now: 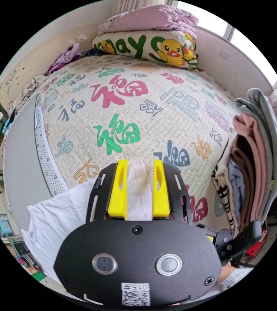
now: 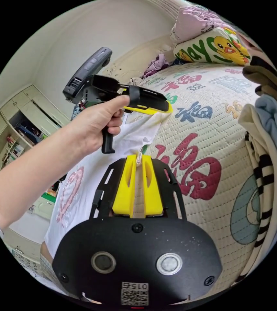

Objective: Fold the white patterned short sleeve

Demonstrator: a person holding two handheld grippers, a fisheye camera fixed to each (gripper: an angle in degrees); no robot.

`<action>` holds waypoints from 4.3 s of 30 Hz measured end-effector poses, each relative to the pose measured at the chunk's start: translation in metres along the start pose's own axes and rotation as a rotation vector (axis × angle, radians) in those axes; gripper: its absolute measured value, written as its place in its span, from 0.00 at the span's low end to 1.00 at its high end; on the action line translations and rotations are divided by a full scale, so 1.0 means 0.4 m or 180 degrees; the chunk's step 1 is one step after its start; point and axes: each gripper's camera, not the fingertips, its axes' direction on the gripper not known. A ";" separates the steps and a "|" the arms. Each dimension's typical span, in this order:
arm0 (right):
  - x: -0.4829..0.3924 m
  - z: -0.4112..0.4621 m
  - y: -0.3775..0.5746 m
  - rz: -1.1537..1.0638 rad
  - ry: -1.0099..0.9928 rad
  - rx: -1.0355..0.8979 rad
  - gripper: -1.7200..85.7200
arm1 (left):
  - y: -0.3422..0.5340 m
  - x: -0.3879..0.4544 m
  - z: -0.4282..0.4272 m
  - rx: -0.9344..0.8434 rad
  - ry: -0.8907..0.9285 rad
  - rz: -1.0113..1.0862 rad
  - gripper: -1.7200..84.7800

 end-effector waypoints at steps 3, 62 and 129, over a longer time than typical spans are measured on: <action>-0.035 0.012 0.006 -0.0081 0.0125 0.0043 0.04 | 0.000 -0.030 0.030 0.0046 0.0065 -0.0195 0.05; -0.376 0.213 -0.142 -0.2157 0.0417 -0.1261 0.12 | 0.619 -0.556 -0.051 0.0218 0.0440 -0.0841 0.12; -1.717 0.494 -0.953 -0.3240 -0.0147 -0.2089 0.11 | 2.046 -1.217 -0.731 0.2446 0.1665 -0.3540 0.12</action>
